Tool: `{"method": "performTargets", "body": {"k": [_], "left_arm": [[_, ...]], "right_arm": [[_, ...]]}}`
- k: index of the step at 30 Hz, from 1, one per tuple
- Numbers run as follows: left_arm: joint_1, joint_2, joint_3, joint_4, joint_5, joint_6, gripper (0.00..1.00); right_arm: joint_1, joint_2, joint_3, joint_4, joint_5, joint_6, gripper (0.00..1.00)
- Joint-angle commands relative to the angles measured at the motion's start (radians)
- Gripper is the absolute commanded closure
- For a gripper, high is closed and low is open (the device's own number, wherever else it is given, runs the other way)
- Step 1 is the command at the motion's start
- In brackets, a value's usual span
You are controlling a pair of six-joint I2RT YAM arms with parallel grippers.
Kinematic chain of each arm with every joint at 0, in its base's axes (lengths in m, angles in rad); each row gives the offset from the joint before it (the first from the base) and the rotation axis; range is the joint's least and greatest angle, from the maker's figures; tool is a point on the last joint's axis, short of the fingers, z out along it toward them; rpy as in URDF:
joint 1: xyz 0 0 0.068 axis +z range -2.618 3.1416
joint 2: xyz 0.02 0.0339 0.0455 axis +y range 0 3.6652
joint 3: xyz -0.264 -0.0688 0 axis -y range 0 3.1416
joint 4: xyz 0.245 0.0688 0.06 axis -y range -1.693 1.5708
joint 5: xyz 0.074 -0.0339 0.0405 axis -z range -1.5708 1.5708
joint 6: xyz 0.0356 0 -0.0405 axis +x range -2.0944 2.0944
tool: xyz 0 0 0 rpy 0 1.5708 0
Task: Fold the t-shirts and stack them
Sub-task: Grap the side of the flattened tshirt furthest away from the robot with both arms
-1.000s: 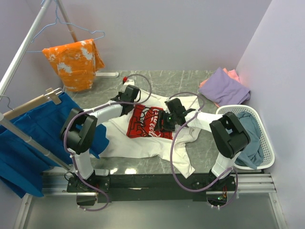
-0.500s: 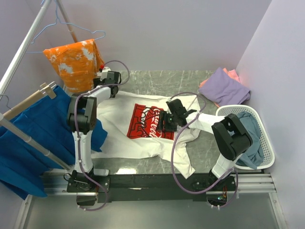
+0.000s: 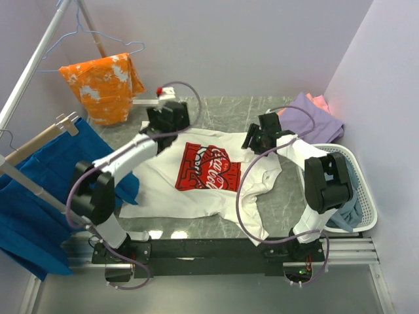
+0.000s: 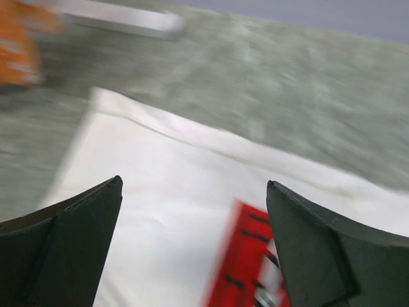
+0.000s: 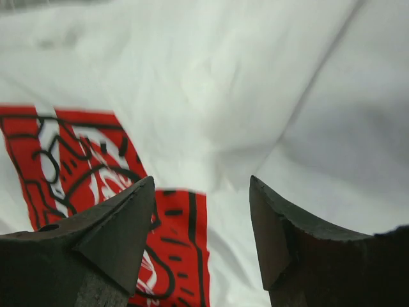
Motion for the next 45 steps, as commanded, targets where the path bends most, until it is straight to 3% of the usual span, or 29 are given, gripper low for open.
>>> {"method": "performTargets", "body": {"k": [1, 10, 18, 22, 25, 28, 33, 36, 37, 45], "left_arm": [[-0.091, -0.061, -0.189, 0.023, 0.144, -0.161, 0.01], [-0.110, -0.083, -0.352, 0.042, 0.167, -0.214, 0.01], [-0.113, -0.037, -0.350, 0.031, 0.158, -0.209, 0.01], [-0.118, -0.023, -0.356, 0.022, 0.156, -0.207, 0.01], [-0.121, -0.018, -0.362, 0.022, 0.153, -0.209, 0.01], [-0.121, -0.017, -0.367, 0.024, 0.152, -0.204, 0.01], [-0.121, -0.015, -0.361, 0.020, 0.150, -0.197, 0.01], [-0.119, -0.012, -0.359, 0.020, 0.156, -0.194, 0.01], [-0.119, -0.012, -0.361, 0.020, 0.155, -0.194, 0.01], [-0.121, -0.003, -0.366, 0.028, 0.159, -0.194, 0.01]], "right_arm": [[-0.033, 0.066, 0.081, 0.002, -0.040, 0.005, 0.32], [-0.042, 0.100, 0.068, 0.000, -0.004, 0.041, 0.34], [-0.044, 0.146, 0.086, -0.033, 0.035, -0.005, 0.39], [-0.042, 0.177, 0.123, -0.093, 0.110, -0.039, 0.65], [-0.042, 0.180, 0.143, -0.122, 0.154, -0.051, 0.66], [-0.042, 0.137, 0.114, -0.103, 0.167, -0.048, 0.79], [-0.041, 0.028, 0.059, -0.060, 0.188, -0.045, 0.78], [-0.047, -0.047, 0.002, -0.040, 0.179, -0.021, 0.98], [-0.047, -0.074, -0.023, -0.038, 0.179, -0.001, 1.00], [-0.041, -0.194, -0.187, -0.030, 0.215, 0.139, 0.97]]}}
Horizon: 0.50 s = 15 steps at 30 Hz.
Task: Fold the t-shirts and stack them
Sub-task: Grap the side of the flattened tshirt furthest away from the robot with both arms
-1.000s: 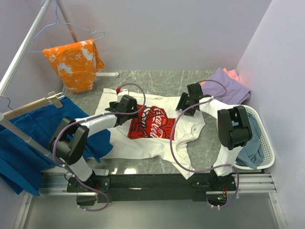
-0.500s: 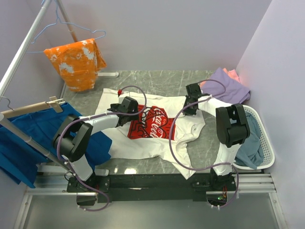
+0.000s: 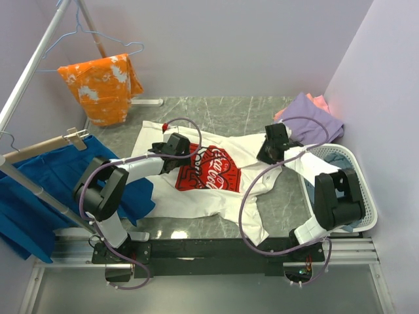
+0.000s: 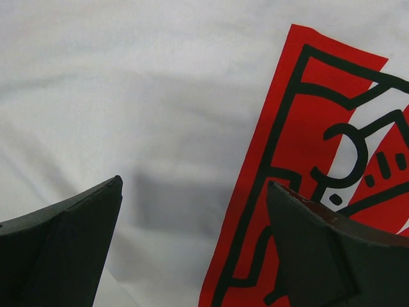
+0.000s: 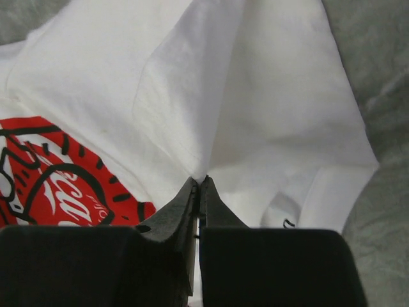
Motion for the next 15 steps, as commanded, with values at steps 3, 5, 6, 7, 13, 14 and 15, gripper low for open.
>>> {"method": "performTargets", "body": {"k": [3, 5, 6, 7, 13, 14, 15], "left_arm": [[-0.005, 0.007, -0.002, 0.013, 0.001, -0.001, 0.01], [-0.005, 0.007, 0.000, 0.009, -0.002, 0.000, 0.01], [-0.005, 0.007, 0.000, 0.008, -0.005, 0.002, 0.01], [-0.005, 0.005, 0.001, 0.009, -0.008, 0.003, 0.01], [-0.002, -0.015, 0.037, -0.058, -0.083, 0.002, 0.00], [0.004, -0.021, 0.043, -0.072, -0.131, -0.006, 0.01], [0.030, -0.029, 0.050, -0.083, -0.140, -0.020, 0.01]], "right_arm": [[0.001, -0.071, -0.089, -0.048, 0.133, 0.087, 0.94], [0.001, -0.092, -0.110, -0.069, 0.151, 0.083, 0.70], [0.003, -0.123, -0.116, -0.077, 0.198, 0.092, 0.53], [0.004, -0.140, -0.128, -0.074, 0.210, 0.090, 0.50], [0.003, -0.256, -0.093, -0.050, 0.259, 0.081, 0.50], [0.003, -0.263, -0.089, -0.042, 0.254, 0.072, 0.50], [0.001, -0.263, -0.073, -0.036, 0.245, 0.066, 0.47]]}}
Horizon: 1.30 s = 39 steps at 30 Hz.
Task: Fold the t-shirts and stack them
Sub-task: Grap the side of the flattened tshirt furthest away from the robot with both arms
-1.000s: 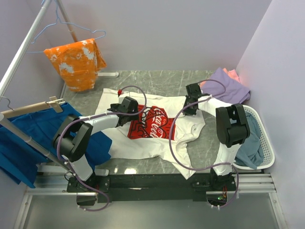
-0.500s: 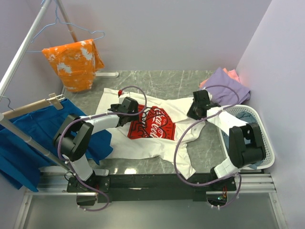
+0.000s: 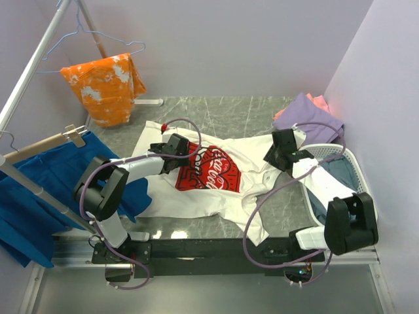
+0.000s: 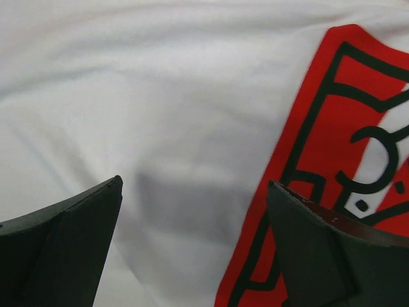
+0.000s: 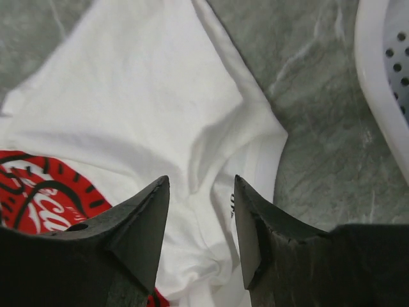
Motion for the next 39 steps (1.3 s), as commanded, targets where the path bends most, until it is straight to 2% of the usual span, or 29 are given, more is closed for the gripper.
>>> {"method": "performTargets", "body": {"k": [1, 5, 9, 15, 20, 27, 30, 34, 39], "left_arm": [[0.050, -0.049, 0.048, -0.044, -0.095, -0.025, 0.01], [0.212, -0.043, 0.088, -0.013, 0.110, -0.013, 0.01], [0.294, 0.000, 0.166, -0.059, 0.144, -0.014, 0.01], [0.322, 0.039, 0.238, -0.056, 0.177, -0.001, 0.01], [0.380, 0.147, 0.347, -0.059, 0.235, 0.004, 0.01], [0.453, 0.323, 0.490, -0.073, 0.290, 0.035, 0.01], [0.480, 0.360, 0.537, -0.044, 0.335, 0.035, 0.01], [0.492, 0.421, 0.674, -0.088, 0.324, 0.030, 0.01], [0.497, 0.481, 0.752, -0.090, 0.368, 0.024, 0.01]], "right_arm": [[0.002, -0.042, 0.063, 0.043, 0.044, -0.016, 0.47], [-0.001, 0.045, 0.113, 0.039, 0.015, -0.047, 0.44], [-0.006, 0.163, 0.155, 0.046, -0.022, -0.081, 0.44], [-0.009, 0.252, 0.198, 0.007, -0.011, -0.099, 0.44], [-0.012, 0.274, 0.215, 0.089, -0.152, -0.141, 0.44], [-0.006, 0.363, 0.313, 0.096, -0.302, -0.164, 0.46], [-0.003, 0.384, 0.311, 0.102, -0.313, -0.167, 0.46], [-0.001, 0.409, 0.298, 0.119, -0.333, -0.165, 0.46], [0.000, 0.443, 0.284, 0.126, -0.347, -0.167, 0.46]]}}
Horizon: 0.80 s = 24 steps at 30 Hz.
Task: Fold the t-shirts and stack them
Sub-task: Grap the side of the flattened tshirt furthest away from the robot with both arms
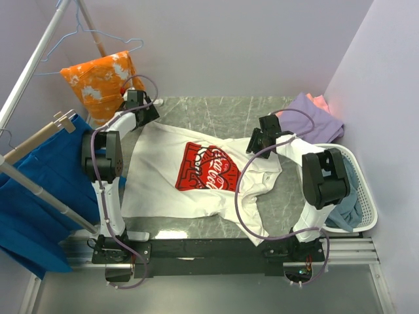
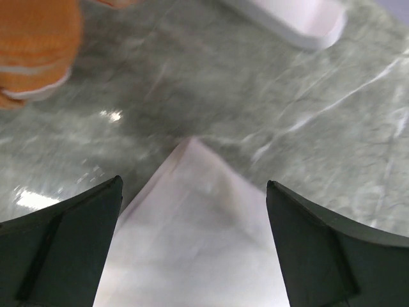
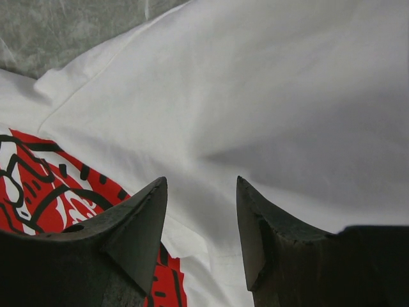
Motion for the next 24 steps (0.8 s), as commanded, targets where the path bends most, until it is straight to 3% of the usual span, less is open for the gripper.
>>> {"method": "performTargets", "body": {"k": [1, 8, 13, 24], "left_arm": [[0.001, 0.051, 0.104, -0.015, 0.065, 0.002, 0.01], [0.001, 0.080, 0.091, -0.009, 0.091, -0.009, 0.01], [0.001, 0.089, 0.094, 0.023, 0.094, -0.015, 0.09], [0.001, 0.140, 0.174, 0.005, 0.077, 0.000, 0.54]], "right_arm": [[0.007, 0.021, -0.003, 0.035, -0.025, -0.010, 0.46], [0.008, 0.025, 0.005, 0.029, -0.020, -0.018, 0.46], [0.008, 0.030, 0.007, 0.032, -0.025, -0.015, 0.46], [0.008, -0.030, -0.084, 0.037, -0.003, -0.021, 0.46]]}}
